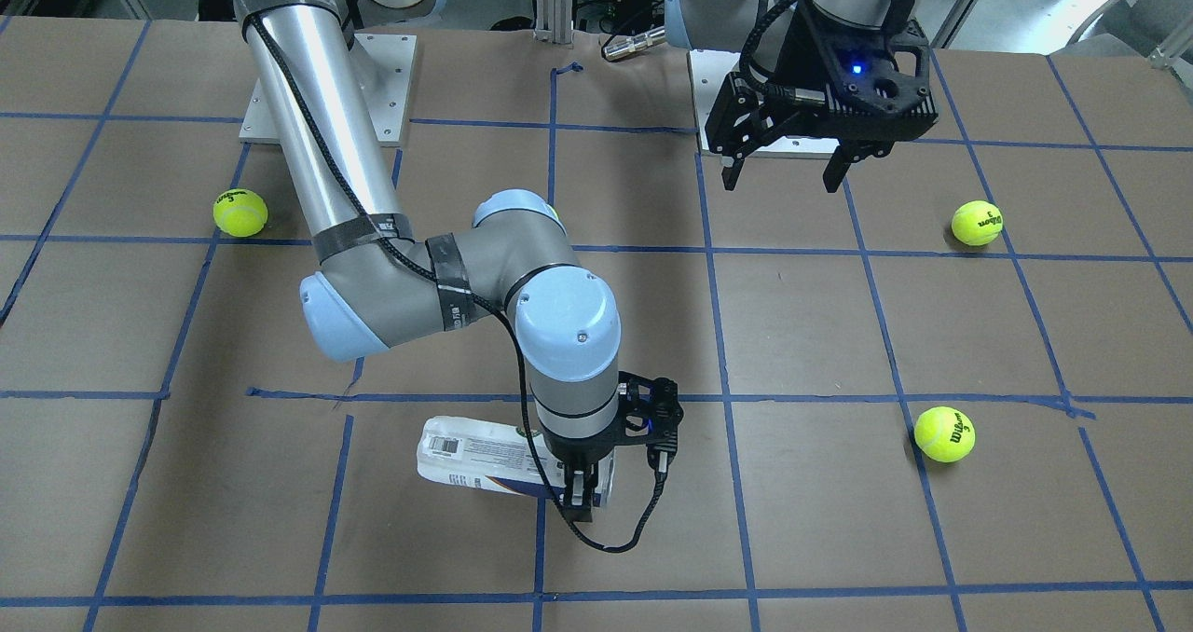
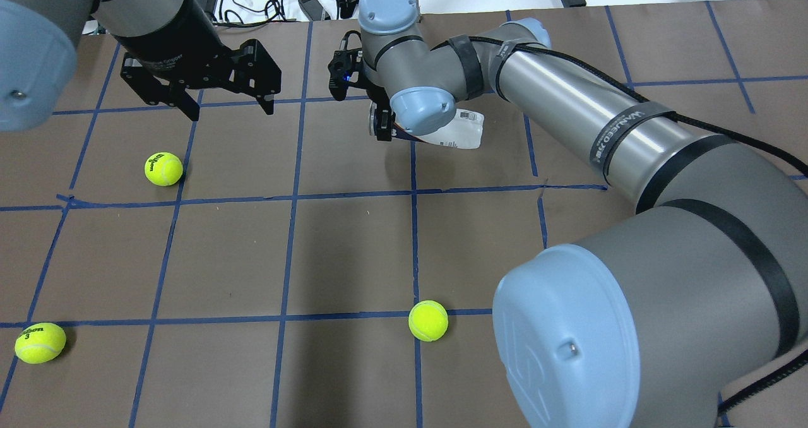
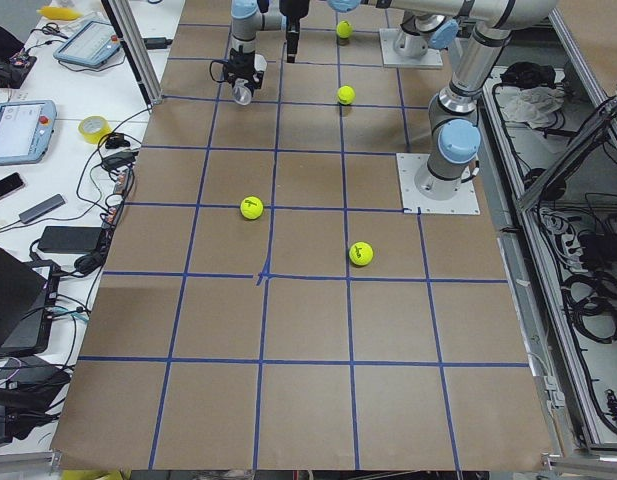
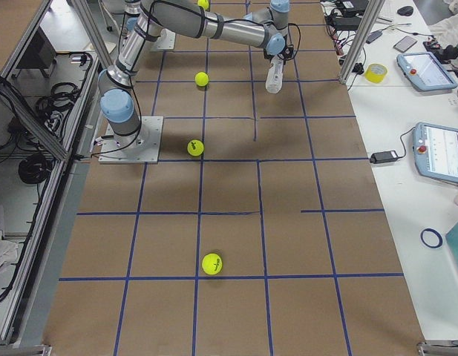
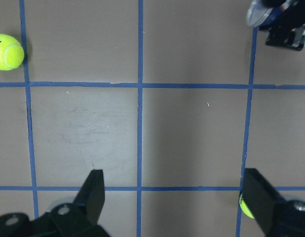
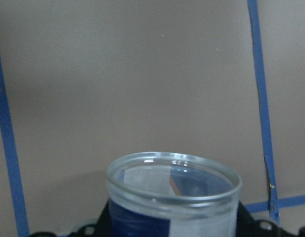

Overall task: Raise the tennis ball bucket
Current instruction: 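Drag the tube with the right gripper toward the left gripper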

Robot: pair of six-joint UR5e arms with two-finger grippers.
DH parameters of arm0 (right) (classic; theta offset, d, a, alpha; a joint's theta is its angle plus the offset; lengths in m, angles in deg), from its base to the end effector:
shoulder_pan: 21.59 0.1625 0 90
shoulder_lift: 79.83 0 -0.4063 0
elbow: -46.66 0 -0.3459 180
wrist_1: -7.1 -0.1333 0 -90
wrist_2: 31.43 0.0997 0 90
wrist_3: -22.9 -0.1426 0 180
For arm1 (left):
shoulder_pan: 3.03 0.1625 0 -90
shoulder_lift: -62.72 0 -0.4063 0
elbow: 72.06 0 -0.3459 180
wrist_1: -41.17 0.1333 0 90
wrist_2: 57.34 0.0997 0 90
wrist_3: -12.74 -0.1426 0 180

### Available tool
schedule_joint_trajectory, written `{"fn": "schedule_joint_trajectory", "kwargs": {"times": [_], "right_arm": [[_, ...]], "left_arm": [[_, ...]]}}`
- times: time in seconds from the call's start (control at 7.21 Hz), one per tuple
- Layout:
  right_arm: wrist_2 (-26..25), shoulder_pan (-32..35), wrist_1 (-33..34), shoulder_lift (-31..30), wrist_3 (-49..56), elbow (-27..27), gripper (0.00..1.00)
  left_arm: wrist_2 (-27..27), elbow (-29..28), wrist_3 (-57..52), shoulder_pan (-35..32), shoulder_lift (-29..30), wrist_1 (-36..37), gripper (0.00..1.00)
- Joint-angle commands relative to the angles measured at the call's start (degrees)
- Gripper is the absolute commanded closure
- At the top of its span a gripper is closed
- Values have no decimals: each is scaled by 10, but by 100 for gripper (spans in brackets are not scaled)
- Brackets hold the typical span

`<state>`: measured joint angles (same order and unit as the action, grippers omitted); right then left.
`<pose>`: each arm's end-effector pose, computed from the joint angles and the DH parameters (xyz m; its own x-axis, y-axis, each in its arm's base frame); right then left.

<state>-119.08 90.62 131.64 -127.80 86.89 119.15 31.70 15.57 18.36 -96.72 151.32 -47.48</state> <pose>0.3971 -0.6044 0.1978 -0.0699 -0.9879 0.1387 -0.9921 0.0544 -0.1126 -0.1642 -0.4376 0.4583 -0.9992 -0.0318 0.0253 -0.0339 0.9956 -0.0872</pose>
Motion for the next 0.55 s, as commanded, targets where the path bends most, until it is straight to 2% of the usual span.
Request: {"fn": "schedule_joint_trajectory", "kwargs": {"times": [0.0, 0.14, 0.28, 0.42], "right_arm": [[25, 10, 14, 18, 37, 4, 99], [41, 14, 9, 18, 39, 3, 99], [44, 27, 4, 14, 79, 4, 91], [72, 41, 15, 15, 89, 2, 88]], "left_arm": [[0, 0, 0, 0, 0, -2, 0], [0, 0, 0, 0, 0, -2, 0], [0, 0, 0, 0, -1, -3, 0], [0, 0, -1, 1, -1, -3, 0]]}}
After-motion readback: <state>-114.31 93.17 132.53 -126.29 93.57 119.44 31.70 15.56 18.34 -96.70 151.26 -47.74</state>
